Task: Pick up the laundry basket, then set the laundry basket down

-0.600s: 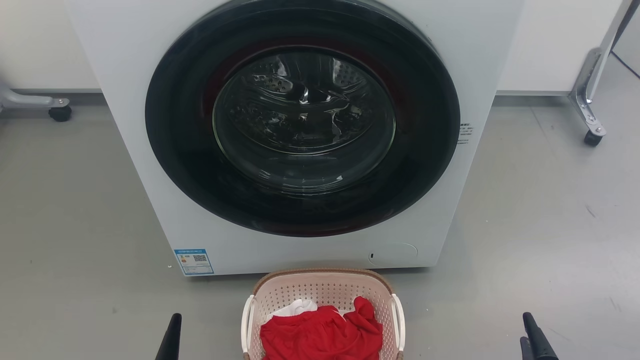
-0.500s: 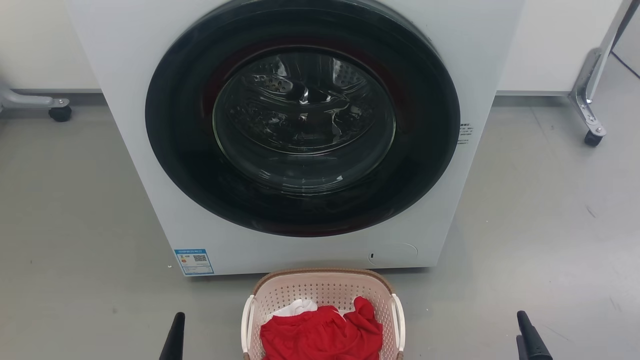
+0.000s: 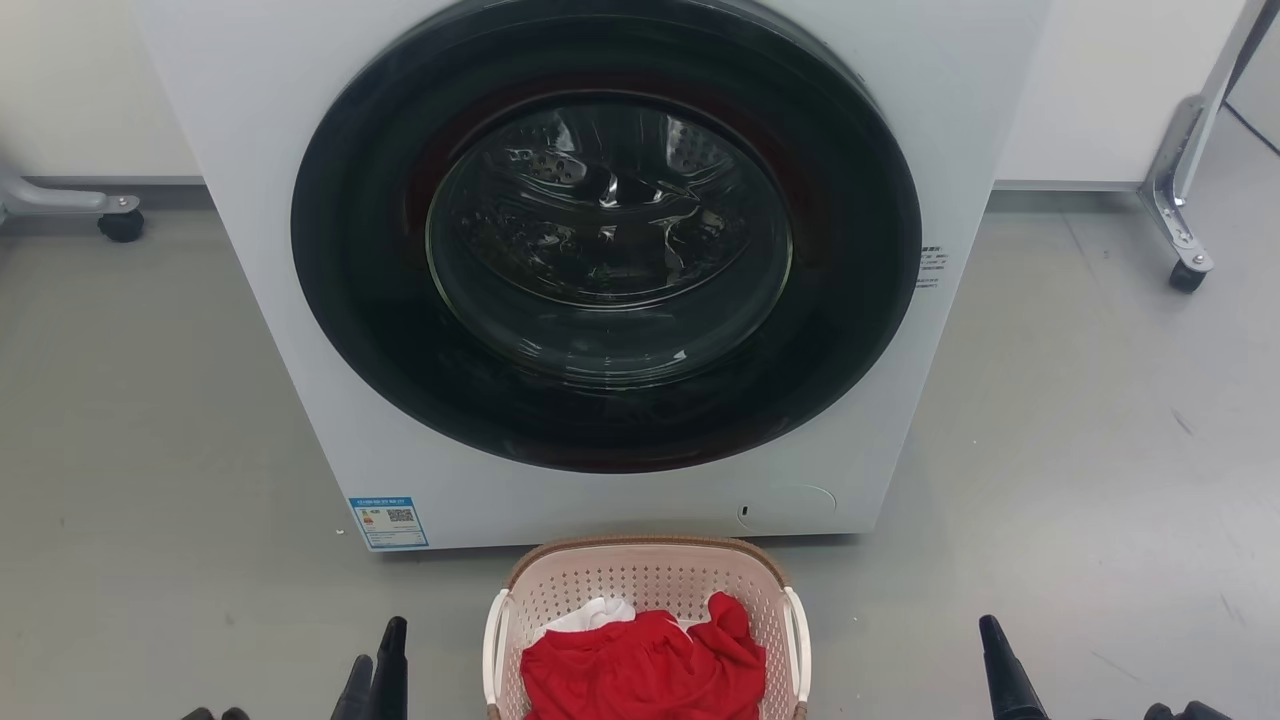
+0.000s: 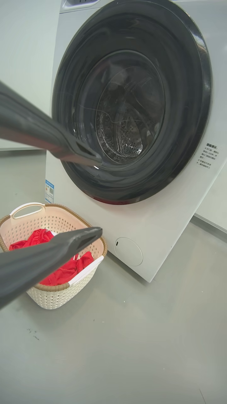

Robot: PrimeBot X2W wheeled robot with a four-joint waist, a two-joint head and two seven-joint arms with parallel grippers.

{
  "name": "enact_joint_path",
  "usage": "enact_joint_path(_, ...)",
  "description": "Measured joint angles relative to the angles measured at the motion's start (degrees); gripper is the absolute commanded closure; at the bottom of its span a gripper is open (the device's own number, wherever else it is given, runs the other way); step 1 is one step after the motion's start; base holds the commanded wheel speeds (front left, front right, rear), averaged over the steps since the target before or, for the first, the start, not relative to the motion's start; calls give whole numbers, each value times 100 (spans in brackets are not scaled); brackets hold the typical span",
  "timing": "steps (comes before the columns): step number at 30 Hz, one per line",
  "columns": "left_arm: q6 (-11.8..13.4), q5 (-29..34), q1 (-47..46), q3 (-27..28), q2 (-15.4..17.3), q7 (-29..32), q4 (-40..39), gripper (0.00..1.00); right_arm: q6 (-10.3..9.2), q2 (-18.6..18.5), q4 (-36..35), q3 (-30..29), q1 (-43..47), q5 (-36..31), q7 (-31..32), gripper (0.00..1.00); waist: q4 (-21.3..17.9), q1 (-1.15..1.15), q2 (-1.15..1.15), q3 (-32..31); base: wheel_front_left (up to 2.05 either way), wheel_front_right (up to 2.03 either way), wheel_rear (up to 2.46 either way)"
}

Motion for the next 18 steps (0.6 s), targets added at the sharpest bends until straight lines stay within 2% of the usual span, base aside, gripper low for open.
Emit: enact_joint_path(18, 286, 2076, -36, -564, 237, -402, -130, 0, -281, -71, -105, 573, -9, -1885, -381, 0, -9, 0, 0, 29, 0, 0, 0)
